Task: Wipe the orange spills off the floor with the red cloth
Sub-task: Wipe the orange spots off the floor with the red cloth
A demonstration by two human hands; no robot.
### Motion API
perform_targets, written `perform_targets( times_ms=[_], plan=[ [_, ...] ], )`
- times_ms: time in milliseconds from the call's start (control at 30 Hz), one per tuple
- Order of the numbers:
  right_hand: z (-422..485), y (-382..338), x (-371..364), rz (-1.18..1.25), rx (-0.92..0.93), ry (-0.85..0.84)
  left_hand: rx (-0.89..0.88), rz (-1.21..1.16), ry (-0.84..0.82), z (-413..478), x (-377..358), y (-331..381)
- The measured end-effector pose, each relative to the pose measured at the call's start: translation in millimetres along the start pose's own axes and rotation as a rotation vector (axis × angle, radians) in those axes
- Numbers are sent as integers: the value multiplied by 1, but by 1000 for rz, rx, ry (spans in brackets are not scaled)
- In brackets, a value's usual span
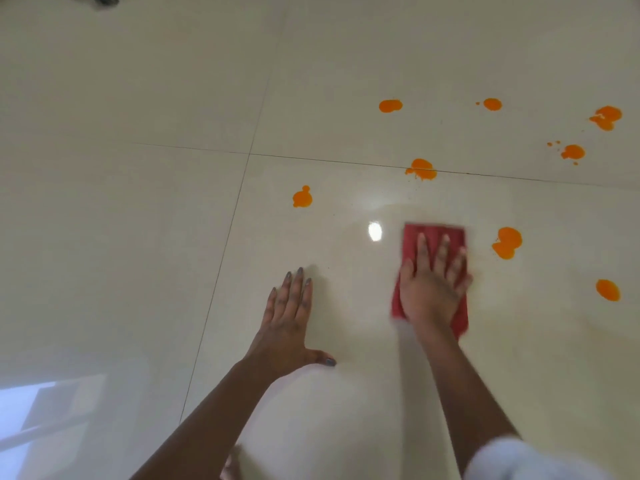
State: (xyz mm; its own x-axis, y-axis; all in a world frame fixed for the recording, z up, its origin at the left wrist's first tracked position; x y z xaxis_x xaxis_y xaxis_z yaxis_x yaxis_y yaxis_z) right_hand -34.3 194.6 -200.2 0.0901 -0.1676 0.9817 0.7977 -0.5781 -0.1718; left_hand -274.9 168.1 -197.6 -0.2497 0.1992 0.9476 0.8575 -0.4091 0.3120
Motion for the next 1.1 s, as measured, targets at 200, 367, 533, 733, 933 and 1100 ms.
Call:
perform_targets(
  times_ms=[200, 367, 533, 733, 933, 1100],
  plan=[
    [-82, -85, -1, 128, 632, -37, 11, -46, -3, 1, 0, -20],
    [25, -60, -12, -8, 318, -78, -6, -13, -18, 0, 3, -18],
    [-91, -19, 5, 47, 129, 116, 13, 5, -15, -1, 4, -21],
    [-57, -54, -5, 25, 537, 15, -7, -23, -70, -6, 4, -14],
    [-149, 19, 17, 11, -1, 117, -48, -21, -86, -47, 1, -2],
    [-149, -45, 7, 125, 603, 1, 26, -16, -91, -69, 8, -8]
  ],
)
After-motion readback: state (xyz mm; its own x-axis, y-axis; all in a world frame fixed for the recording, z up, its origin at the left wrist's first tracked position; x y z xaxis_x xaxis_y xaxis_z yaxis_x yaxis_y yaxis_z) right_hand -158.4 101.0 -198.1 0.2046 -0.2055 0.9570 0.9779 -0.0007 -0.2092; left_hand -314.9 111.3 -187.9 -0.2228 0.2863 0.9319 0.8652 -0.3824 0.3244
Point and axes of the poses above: each hand's wrist, its own z-axis towards the middle knuckle, its own x-axis out of the back of the hand, y = z × x, the point moved 2 cm from there along z, towards the middle knuckle, and after that the axes turned 15 degrees about y, right-handed, at the moved point
